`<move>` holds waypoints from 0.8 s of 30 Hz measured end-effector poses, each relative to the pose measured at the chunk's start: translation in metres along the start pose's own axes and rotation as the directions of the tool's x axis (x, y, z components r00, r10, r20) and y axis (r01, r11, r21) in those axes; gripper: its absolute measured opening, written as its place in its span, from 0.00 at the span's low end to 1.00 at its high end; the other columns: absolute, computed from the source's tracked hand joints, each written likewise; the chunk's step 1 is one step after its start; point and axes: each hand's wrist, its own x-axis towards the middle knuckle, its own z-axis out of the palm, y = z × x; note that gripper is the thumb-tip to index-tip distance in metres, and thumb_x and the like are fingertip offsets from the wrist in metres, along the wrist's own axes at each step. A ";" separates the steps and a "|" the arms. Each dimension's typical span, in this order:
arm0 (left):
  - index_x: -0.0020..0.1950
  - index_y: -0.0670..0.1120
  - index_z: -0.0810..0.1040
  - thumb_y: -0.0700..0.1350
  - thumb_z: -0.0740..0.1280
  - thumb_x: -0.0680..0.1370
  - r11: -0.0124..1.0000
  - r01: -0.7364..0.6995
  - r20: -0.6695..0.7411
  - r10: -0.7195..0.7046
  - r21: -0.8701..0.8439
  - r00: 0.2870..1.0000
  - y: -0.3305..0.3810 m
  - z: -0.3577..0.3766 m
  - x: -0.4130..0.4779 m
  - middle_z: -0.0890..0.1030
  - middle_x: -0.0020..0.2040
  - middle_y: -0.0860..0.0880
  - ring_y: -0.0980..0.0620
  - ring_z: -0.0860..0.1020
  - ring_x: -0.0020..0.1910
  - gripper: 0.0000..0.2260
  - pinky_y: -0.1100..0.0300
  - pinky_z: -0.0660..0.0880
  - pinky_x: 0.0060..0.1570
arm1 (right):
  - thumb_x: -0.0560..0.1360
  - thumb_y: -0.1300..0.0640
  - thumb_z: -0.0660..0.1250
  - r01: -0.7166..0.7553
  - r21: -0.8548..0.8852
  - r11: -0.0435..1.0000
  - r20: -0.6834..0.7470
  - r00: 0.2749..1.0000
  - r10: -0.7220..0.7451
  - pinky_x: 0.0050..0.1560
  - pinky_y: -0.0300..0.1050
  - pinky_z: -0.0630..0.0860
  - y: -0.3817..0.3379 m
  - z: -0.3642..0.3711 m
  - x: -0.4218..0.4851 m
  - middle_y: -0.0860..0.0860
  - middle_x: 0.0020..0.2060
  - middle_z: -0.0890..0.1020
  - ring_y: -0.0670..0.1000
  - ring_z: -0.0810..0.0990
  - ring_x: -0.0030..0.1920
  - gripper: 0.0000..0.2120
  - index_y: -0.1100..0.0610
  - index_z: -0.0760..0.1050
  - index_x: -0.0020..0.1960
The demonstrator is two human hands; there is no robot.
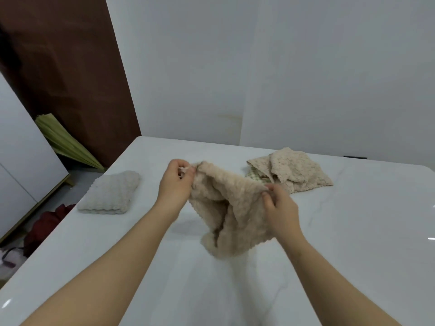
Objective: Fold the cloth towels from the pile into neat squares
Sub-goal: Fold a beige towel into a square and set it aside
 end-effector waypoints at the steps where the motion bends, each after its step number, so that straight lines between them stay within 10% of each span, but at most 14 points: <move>1: 0.42 0.52 0.70 0.44 0.61 0.80 1.000 -0.024 -0.007 0.024 0.006 1.000 0.004 -0.006 0.005 0.71 0.39 0.53 0.56 0.69 0.34 0.06 0.65 0.68 0.33 | 0.79 0.60 0.58 0.017 0.019 1.000 -0.031 0.999 -0.017 0.45 0.41 0.66 -0.008 -0.001 0.004 0.50 0.44 0.77 0.48 0.73 0.45 0.09 0.57 0.74 0.56; 13: 0.42 0.54 0.67 0.42 0.59 0.80 0.980 -0.196 -0.003 0.196 -0.021 0.981 0.034 -0.039 0.029 0.70 0.35 0.53 0.56 0.67 0.31 0.09 0.65 0.66 0.31 | 0.78 0.62 0.57 0.188 0.061 0.980 -0.214 0.962 -0.171 0.49 0.39 0.65 -0.057 -0.011 0.028 0.47 0.44 0.75 0.47 0.72 0.48 0.09 0.55 0.75 0.53; 24: 0.46 0.48 0.72 0.41 0.60 0.79 0.953 -0.028 0.192 -0.032 0.300 0.981 -0.067 -0.040 -0.021 0.72 0.38 0.55 0.52 0.71 0.38 0.04 0.63 0.66 0.34 | 0.77 0.60 0.59 -0.088 -0.046 0.995 0.262 0.960 0.097 0.30 0.29 0.66 0.019 0.022 -0.033 0.45 0.34 0.77 0.44 0.73 0.34 0.08 0.52 0.74 0.43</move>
